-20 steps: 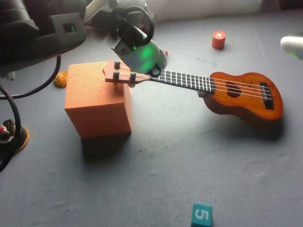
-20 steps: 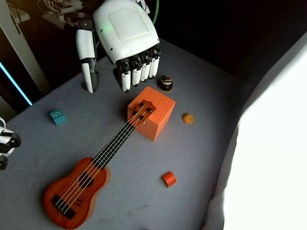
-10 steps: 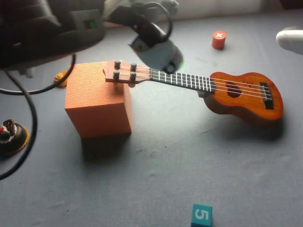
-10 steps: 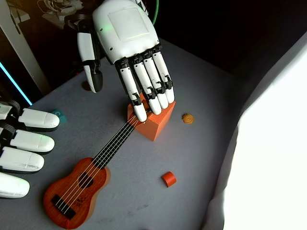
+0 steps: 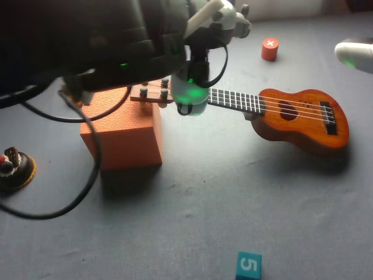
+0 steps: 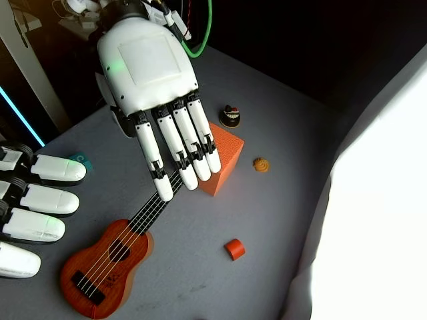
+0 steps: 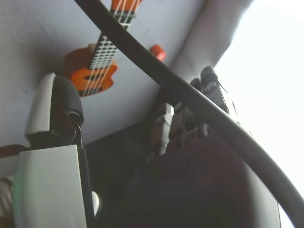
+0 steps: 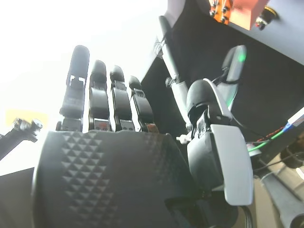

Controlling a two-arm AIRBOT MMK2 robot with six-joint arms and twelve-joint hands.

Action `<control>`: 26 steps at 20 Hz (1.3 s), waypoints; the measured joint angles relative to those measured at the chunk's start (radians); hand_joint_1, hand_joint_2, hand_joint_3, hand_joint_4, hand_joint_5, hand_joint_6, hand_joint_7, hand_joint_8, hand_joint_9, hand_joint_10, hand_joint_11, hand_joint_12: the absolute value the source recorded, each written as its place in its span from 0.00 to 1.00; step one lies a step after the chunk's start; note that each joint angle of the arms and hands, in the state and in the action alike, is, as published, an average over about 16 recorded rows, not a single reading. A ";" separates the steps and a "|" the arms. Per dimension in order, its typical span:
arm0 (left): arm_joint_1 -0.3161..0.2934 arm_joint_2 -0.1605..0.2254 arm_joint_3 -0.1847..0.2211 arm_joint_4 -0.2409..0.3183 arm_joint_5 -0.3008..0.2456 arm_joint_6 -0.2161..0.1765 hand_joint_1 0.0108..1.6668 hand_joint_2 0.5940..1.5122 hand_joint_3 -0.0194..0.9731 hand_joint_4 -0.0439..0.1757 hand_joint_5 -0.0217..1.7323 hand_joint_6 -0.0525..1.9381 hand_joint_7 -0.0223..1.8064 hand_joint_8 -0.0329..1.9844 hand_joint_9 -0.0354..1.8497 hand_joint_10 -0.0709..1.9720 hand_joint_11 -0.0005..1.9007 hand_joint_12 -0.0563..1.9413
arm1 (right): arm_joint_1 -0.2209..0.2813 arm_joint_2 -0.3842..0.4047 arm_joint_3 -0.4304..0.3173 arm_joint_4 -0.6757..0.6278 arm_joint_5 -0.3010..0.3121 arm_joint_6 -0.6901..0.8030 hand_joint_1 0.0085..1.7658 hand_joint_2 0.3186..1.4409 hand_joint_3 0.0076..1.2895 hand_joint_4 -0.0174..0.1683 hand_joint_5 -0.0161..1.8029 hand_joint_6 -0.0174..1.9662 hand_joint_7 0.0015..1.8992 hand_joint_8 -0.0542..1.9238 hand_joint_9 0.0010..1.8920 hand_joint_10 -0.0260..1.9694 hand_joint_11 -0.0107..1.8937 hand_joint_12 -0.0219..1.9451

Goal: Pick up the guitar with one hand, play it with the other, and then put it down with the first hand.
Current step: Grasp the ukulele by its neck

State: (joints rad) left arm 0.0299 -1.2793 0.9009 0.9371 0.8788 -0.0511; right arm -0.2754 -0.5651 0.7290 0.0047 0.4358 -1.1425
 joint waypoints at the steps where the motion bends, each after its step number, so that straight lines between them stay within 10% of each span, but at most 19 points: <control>1: 0.009 -0.018 0.015 0.008 -0.002 -0.010 0.69 0.48 0.04 0.55 0.02 0.02 0.02 0.01 0.03 0.04 0.01 0.07 | -0.009 -0.002 0.000 0.010 0.016 -0.012 0.14 0.90 0.01 0.13 0.04 0.03 0.06 0.03 0.01 0.18 0.02 0.47; 14: 0.128 -0.220 0.189 0.107 0.011 -0.080 0.81 0.44 0.04 0.34 0.02 0.02 0.02 0.01 0.03 0.04 0.01 0.04 | -0.047 -0.013 -0.005 0.051 0.090 -0.049 0.15 0.89 0.01 0.13 0.04 0.03 0.06 0.03 0.01 0.18 0.02 0.46; 26: 0.234 -0.294 0.273 0.200 0.024 -0.131 0.79 0.46 0.04 0.17 0.02 0.02 0.02 0.01 0.03 0.04 0.01 0.04 | -0.048 -0.015 -0.008 0.044 0.090 -0.037 0.16 0.90 0.01 0.13 0.04 0.03 0.07 0.03 0.01 0.17 0.02 0.43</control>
State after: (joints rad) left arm 0.2638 -1.5735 1.1744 1.1376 0.9023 -0.1820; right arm -0.3233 -0.5802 0.7208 0.0484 0.5257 -1.1794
